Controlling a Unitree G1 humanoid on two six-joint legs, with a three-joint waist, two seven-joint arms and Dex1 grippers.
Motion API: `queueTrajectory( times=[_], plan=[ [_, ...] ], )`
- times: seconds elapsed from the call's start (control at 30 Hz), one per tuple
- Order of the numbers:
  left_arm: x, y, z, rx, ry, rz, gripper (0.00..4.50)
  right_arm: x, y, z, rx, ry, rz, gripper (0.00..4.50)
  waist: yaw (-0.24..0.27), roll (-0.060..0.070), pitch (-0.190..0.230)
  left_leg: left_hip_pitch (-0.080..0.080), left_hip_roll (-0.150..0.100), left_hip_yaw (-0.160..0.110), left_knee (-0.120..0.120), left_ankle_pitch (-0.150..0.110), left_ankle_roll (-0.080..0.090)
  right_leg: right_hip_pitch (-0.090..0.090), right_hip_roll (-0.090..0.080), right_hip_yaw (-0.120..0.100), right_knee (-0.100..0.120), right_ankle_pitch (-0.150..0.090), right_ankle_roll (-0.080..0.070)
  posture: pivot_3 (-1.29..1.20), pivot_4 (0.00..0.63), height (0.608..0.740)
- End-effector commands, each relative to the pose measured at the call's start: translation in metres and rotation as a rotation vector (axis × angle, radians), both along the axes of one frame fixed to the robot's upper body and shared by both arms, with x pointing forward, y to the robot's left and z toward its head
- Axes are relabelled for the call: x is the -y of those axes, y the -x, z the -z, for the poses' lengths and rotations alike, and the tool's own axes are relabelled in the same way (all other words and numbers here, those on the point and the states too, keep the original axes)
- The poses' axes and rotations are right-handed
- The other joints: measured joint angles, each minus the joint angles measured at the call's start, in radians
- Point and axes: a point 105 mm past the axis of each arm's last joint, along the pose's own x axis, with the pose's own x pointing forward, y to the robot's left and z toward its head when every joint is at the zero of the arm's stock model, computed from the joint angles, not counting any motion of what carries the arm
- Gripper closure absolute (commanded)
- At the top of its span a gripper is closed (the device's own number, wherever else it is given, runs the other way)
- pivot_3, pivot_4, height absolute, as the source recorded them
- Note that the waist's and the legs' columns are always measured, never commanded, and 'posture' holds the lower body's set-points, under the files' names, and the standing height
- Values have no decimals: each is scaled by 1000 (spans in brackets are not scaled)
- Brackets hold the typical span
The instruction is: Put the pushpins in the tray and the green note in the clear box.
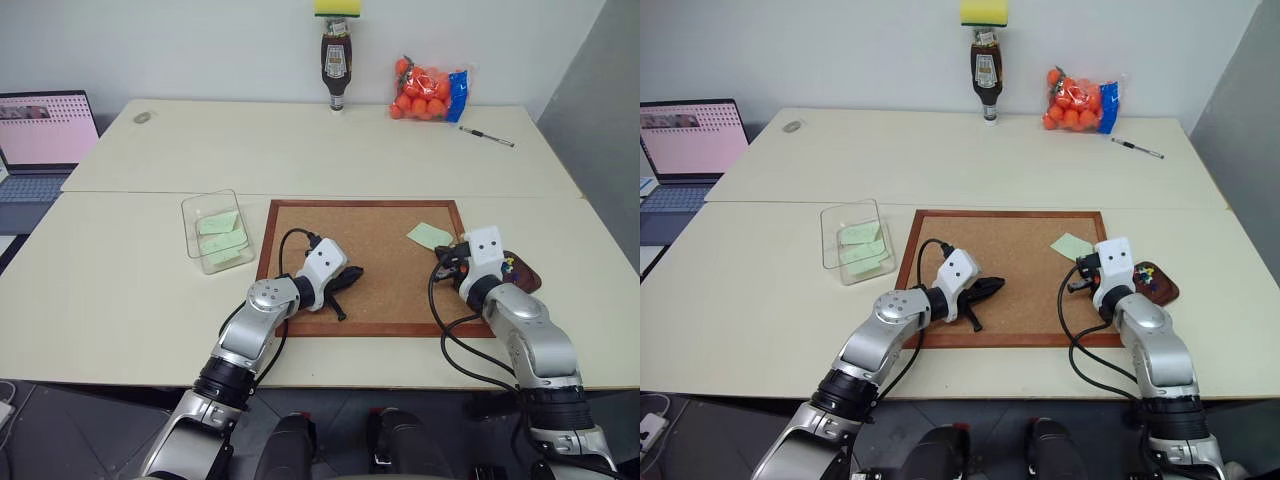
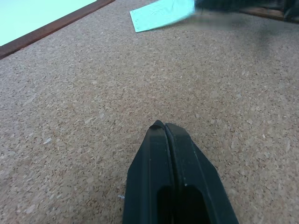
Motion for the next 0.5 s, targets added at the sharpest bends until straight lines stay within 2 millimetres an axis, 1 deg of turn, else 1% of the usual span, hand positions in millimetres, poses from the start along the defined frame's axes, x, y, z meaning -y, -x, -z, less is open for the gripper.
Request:
queueTrajectory(
  times=[0.03,0.17,0.27,0.3,0.37,0.4,0.5],
  plan=[
    [-3,2,16,-56,-24,-23,4500,-7,5,-34,121,-14,-37,4492,0,0,0,0,0,0,0,0,0,0,0,0,0,0,0,0,150,740],
    [-2,0,10,-44,10,-28,4500,-12,9,-39,123,-13,-57,4492,0,0,0,0,0,0,0,0,0,0,0,0,0,0,0,0,150,740],
    [1,-2,-6,-12,84,-29,4500,-18,12,-40,110,-10,-73,4492,1,0,0,0,0,0,0,0,0,0,0,0,0,0,0,0,150,740],
    [2,-1,-12,3,111,-17,4126,-19,12,-41,104,-8,-77,4500,1,0,0,-1,0,0,0,0,0,0,0,0,0,0,0,0,150,740],
    [4,0,-20,34,129,13,3942,-21,12,-41,94,-6,-78,4500,1,-1,0,-1,0,0,0,0,0,-1,0,0,0,0,0,0,150,740],
    [6,2,-24,58,126,33,3656,-21,12,-41,91,-6,-78,4500,1,-1,1,-1,0,0,0,0,0,-1,0,0,0,0,0,0,150,740],
    [10,5,-35,148,110,88,3081,-23,11,-43,84,-9,-78,4500,1,-1,1,-1,0,0,-1,0,0,-1,0,0,0,0,0,0,150,740]
  ],
)
